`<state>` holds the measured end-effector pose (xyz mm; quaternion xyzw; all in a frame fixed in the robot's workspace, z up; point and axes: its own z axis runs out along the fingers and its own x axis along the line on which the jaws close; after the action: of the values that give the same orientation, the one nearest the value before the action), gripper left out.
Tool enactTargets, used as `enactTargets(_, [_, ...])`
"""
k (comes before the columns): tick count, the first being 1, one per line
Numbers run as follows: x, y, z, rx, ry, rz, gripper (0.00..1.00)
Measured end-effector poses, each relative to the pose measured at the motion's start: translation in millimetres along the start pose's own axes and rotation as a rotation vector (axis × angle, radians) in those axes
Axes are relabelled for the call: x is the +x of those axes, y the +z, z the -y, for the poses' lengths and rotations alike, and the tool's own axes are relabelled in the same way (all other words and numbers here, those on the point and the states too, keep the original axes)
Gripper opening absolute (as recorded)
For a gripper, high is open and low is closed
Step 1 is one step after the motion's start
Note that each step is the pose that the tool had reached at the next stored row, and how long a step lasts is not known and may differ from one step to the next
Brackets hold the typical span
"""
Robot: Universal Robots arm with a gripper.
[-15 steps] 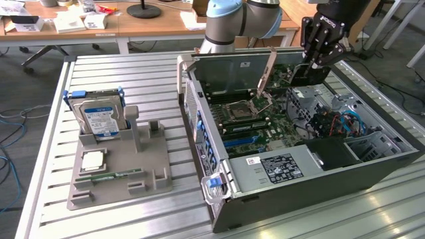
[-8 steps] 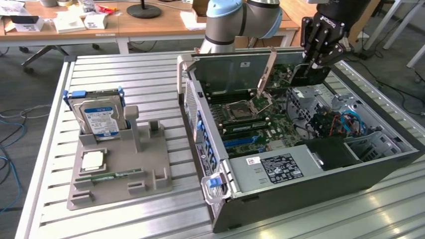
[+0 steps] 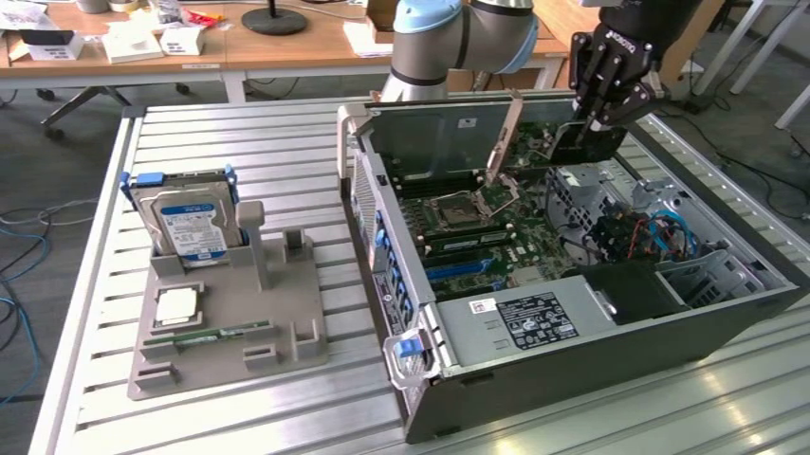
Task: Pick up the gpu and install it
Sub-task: 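Insert the gpu into the slot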
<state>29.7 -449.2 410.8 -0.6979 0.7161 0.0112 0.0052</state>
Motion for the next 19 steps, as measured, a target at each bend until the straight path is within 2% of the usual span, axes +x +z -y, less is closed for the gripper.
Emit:
enactTargets(8, [0.4,0.3,-14.6,0.0003,0.0,0.0,0.26])
enactTargets(14, [0.4,1.8,-16.5,0.0003,0.0,0.0,0.26])
enactTargets(19, [0.7,8.7,-18.0,0.0004,0.0,0.0001,0.26])
